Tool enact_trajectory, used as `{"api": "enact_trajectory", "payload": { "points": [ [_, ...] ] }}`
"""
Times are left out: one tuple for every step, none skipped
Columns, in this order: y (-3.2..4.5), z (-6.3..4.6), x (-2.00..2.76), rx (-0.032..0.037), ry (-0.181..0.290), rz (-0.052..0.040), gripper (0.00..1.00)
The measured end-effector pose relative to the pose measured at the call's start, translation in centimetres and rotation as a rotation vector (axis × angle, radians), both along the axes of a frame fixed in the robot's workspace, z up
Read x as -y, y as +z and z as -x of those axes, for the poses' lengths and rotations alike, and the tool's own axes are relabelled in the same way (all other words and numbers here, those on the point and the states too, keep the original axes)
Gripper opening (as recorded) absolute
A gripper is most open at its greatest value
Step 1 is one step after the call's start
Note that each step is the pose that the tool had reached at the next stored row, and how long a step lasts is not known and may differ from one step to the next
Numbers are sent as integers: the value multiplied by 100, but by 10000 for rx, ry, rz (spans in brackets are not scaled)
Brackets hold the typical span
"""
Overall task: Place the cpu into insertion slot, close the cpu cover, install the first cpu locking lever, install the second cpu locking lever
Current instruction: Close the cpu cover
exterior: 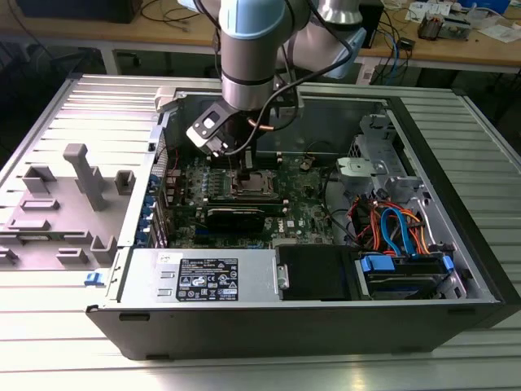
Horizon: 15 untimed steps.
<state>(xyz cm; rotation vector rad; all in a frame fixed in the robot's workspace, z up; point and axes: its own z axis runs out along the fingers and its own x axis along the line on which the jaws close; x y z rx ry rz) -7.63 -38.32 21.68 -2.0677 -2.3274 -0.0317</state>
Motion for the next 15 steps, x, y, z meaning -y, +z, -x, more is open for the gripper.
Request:
{"api": "enact_trajectory", "payload": {
  "points": [
    [-9,4,0,0,6,0,11],
    [-21,9,0,0,13,0,11],
    [-27,11,0,0,18,0,11],
    [-31,12,1,-1,21,0,11],
    [-35,13,0,0,24,-1,11],
    [-49,15,0,1,28,-2,11],
    [-64,15,0,0,31,-2,11],
    [-77,16,0,1,35,-2,11],
    [-87,17,0,0,38,-1,11],
    [-90,17,0,-1,40,1,11],
    [-90,17,0,-1,41,1,11],
    [-90,17,0,-2,40,1,11],
    [-91,17,0,-1,41,0,11],
    [-89,17,0,1,41,-3,11],
    [-85,17,-1,2,41,-4,11]
  ]
}}
